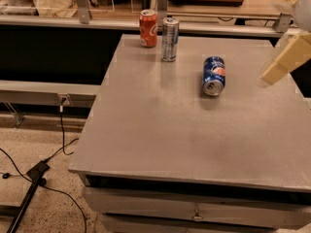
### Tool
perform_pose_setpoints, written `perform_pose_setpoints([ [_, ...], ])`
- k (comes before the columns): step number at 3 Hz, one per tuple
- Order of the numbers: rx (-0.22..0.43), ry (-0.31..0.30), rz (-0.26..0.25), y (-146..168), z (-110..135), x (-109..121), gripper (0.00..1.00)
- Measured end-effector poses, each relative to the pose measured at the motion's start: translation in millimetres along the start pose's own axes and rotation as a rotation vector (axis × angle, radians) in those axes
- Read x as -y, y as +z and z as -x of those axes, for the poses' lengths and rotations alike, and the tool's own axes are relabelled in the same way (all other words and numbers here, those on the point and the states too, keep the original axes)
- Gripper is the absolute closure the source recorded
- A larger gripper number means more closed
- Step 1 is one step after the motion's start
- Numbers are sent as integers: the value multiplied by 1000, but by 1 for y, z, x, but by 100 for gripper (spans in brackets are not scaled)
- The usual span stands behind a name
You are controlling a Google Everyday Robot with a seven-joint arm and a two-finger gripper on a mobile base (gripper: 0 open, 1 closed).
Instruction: Pick pepsi can
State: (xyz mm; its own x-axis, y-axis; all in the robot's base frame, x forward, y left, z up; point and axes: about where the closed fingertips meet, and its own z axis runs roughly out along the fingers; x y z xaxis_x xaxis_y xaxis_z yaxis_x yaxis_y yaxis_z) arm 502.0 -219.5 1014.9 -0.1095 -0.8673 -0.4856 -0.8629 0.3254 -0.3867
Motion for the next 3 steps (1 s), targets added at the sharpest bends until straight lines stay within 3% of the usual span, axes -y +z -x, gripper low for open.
perform_pose_setpoints([
  [1,62,50,-39,15,7,42,0],
  [3,76,132,-65,25,11,45,0],
])
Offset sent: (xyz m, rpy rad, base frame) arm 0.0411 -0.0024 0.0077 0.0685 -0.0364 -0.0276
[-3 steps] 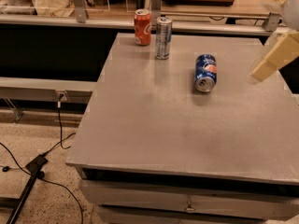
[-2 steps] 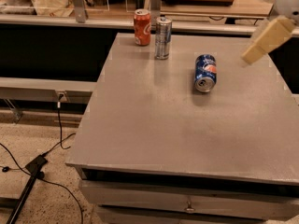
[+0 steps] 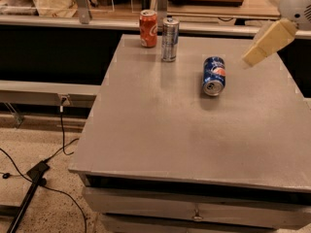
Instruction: Pick pepsi can
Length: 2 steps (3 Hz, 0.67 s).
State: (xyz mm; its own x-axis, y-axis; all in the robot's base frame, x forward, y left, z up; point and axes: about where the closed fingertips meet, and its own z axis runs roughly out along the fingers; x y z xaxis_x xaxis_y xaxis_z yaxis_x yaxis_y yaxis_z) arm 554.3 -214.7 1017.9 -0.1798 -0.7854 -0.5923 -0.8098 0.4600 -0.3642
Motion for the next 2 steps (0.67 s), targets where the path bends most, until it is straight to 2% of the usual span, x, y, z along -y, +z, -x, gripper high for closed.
perform_pose_setpoints([
  [1,-4,114,-68,21,-7,-10,0],
  [2,-18,254,-134,65,-24,-16,0],
])
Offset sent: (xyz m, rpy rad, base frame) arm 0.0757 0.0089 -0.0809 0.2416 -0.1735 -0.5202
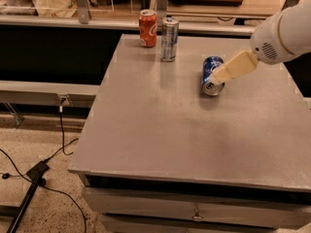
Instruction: Pick pepsi can
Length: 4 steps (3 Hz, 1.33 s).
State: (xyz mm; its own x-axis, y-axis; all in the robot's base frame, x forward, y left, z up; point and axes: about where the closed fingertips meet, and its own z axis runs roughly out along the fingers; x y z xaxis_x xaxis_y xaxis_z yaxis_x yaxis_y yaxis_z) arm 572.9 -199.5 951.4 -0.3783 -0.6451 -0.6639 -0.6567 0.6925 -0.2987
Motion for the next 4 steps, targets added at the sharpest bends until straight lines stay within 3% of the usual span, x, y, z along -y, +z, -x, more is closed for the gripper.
perform_pose_setpoints([
  [1,82,130,-53,53,7,12,0],
  [2,140,175,-61,79,13,18,0],
  [3,150,176,-69,80,15,20,0],
  [4,151,236,-101,83,17,17,0],
])
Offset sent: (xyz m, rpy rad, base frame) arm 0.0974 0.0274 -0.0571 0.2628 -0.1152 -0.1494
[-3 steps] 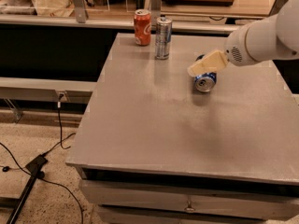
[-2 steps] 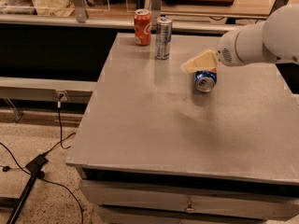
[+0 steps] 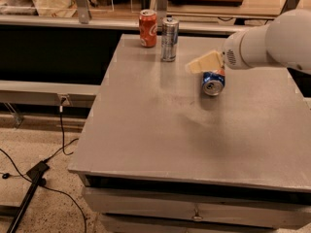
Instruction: Pick pepsi can
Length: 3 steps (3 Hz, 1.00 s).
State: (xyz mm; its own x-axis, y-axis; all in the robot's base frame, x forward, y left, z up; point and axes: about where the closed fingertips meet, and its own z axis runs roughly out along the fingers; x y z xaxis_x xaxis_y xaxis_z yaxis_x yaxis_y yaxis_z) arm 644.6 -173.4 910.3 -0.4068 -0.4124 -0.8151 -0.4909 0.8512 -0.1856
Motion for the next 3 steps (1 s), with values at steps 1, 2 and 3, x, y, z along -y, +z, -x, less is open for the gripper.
perform_pose_setpoints([
  [1,-19,68,-2,12,-18,-17,0],
  [2,-66,115,-19,17,-42,-28,0],
  [3,-66,130,-18,16,-41,-29,27],
])
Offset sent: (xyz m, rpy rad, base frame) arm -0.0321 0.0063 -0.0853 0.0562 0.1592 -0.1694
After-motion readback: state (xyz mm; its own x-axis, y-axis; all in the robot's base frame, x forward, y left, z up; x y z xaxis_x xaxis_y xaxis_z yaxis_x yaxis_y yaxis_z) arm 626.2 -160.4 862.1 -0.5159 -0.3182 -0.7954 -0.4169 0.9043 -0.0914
